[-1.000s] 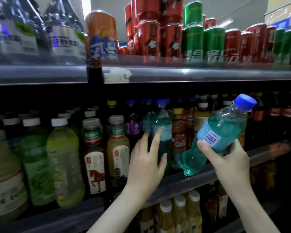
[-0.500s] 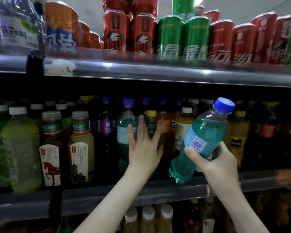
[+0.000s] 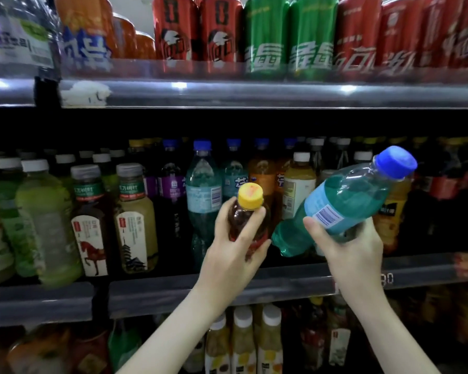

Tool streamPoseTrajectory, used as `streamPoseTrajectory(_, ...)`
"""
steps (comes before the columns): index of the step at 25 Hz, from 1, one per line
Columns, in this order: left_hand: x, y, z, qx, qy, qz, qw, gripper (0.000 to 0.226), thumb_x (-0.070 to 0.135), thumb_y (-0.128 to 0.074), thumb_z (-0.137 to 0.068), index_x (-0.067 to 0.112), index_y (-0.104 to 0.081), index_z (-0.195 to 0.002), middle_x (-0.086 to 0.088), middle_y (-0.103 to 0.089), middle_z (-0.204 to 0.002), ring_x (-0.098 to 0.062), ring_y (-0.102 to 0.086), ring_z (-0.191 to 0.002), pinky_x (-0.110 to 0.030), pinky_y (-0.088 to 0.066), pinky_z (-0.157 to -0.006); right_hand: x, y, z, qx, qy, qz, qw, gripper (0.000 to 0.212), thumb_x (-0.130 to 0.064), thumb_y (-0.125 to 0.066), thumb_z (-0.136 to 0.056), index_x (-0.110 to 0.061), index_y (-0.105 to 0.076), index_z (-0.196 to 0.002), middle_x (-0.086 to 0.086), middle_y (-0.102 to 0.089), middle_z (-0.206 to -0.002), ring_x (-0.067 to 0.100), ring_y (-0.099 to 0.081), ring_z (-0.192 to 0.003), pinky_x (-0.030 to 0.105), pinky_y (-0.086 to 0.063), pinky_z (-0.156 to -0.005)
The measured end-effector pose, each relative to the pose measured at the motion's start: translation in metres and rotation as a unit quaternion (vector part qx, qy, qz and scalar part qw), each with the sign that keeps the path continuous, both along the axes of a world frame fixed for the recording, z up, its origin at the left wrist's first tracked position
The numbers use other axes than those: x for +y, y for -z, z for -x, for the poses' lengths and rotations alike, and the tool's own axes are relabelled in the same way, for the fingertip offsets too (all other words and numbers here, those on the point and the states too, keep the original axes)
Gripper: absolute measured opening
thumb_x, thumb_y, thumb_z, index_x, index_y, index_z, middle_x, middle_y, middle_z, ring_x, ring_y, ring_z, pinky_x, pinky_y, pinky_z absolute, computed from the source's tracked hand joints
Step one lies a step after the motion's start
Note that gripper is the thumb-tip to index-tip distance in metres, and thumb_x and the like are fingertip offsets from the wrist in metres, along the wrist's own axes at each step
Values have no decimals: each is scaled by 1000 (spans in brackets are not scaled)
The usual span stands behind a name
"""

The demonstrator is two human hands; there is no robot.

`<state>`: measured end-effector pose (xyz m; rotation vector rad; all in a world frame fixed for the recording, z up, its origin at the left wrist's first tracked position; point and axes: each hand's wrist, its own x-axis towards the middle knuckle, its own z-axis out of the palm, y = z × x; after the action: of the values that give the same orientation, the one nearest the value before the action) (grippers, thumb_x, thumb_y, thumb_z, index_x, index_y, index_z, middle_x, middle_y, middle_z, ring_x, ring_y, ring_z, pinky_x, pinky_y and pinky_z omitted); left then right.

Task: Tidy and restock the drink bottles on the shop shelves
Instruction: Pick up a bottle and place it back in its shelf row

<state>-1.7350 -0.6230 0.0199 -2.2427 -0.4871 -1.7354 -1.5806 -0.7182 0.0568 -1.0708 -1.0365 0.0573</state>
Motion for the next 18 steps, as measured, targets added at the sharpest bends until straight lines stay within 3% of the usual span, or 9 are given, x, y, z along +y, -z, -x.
streamPoseTrajectory(2,-8,-2,15,-56,36,-21,998,66,28,-65,-86,34,-28,-140,-21,-30,-136,-32,-40,-127,-22,-35,-108,11,1,6,-10,-21,9,1000,52,-34,-79,-62,-21,-58,-108,-17,-65,-98,-8,-62,-91,6,-48,-74)
streamPoseTrajectory(6,-17,-23,60,-122,77,-56,988,79,29,-68,-86,35,-18,-147,-24,-35,-131,-22,-39,-130,-26,-39,-104,49,-5,25,-39,-71,79,994,47,-28,-84,-68,-26,-60,-109,-16,-67,-100,-7,-63,-91,10,-50,-75)
streamPoseTrajectory(9,-14,-37,91,-106,92,36,990,70,35,-66,-86,34,-26,-143,-21,-35,-141,-26,-42,-130,-35,-46,-100,84,-11,42,-54,-82,138,986,53,-38,-82,-70,-23,-59,-116,-15,-65,-104,1,-62,-94,15,-49,-75)
streamPoseTrajectory(13,-4,-28,114,-57,89,115,988,72,35,-67,-82,30,-29,-143,-6,-38,-144,-18,-41,-132,-47,-48,-98,107,-12,60,-88,-83,182,976,57,-41,-77,-76,-24,-52,-125,-9,-62,-112,10,-59,-108,19,-42,-80)
streamPoseTrajectory(15,-3,-20,116,-53,116,149,981,74,35,-67,-82,36,-27,-144,6,-36,-146,-24,-37,-136,-50,-46,-99,99,-12,65,-106,-87,211,968,63,-39,-75,-79,-24,-47,-133,-7,-60,-125,9,-55,-115,16,-39,-83)
streamPoseTrajectory(18,-10,-15,111,-60,155,181,969,75,32,-69,-82,35,-27,-145,15,-34,-147,-25,-33,-138,-53,-41,-103,57,-5,68,-146,-53,193,969,83,-43,-73,-79,-27,-29,-147,-18,-44,-136,-3,-41,-122,10,-34,-91)
